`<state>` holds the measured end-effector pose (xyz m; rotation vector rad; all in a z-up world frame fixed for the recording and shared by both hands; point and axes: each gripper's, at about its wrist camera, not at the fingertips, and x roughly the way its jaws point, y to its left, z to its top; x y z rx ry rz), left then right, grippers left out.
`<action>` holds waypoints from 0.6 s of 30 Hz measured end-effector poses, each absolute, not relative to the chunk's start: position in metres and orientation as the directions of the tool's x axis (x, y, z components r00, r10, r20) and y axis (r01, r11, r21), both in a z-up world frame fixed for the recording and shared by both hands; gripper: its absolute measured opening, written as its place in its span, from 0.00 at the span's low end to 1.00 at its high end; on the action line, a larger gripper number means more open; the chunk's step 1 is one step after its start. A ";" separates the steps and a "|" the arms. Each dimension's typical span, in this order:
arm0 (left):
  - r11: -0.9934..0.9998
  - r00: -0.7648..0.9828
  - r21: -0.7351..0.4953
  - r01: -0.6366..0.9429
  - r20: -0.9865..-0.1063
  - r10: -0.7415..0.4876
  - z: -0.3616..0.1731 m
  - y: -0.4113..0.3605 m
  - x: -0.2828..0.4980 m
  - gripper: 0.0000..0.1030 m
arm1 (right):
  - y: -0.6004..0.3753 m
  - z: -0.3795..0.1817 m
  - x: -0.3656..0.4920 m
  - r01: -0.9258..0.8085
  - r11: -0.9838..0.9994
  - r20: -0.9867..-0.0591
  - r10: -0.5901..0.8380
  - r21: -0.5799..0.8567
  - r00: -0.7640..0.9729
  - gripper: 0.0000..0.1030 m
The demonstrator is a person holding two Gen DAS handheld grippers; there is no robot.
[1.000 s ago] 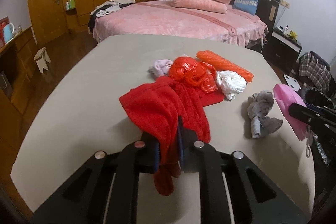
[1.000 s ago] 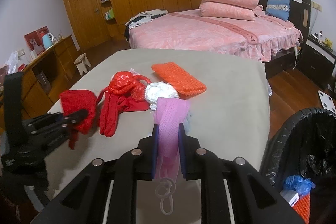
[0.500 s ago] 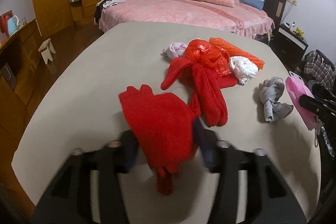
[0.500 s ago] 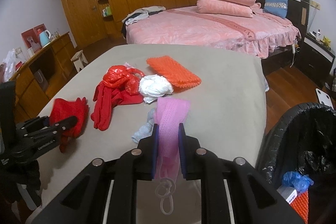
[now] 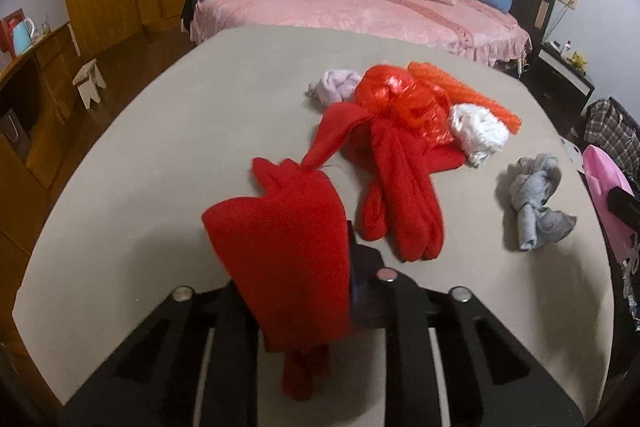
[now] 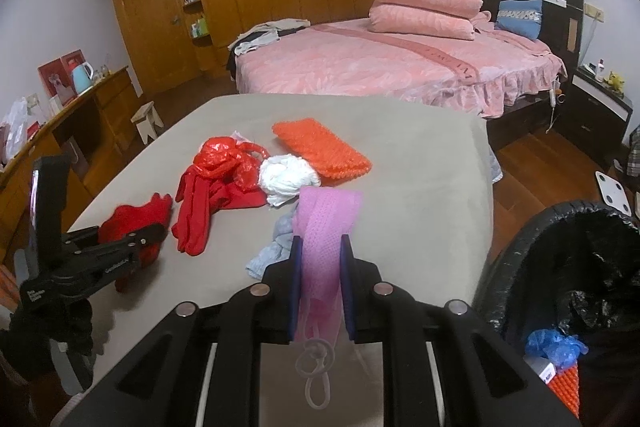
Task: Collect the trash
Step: 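Carry the red cloth and pink mask with both tools over the trash bin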
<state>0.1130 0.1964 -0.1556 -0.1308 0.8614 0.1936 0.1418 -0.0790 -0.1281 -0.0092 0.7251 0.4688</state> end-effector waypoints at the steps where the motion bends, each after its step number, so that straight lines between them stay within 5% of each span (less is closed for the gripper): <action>1: 0.975 0.642 -0.035 -0.219 -0.758 0.117 -0.153 0.195 0.111 0.15 | -0.081 -0.125 0.141 -0.415 0.897 -0.637 0.410 0.152 0.653 0.17; 18: 0.992 0.779 -0.073 -0.098 -0.627 0.031 -0.070 0.134 0.093 0.14 | -0.115 -0.083 0.121 -0.388 0.907 -0.563 0.410 0.165 0.718 0.17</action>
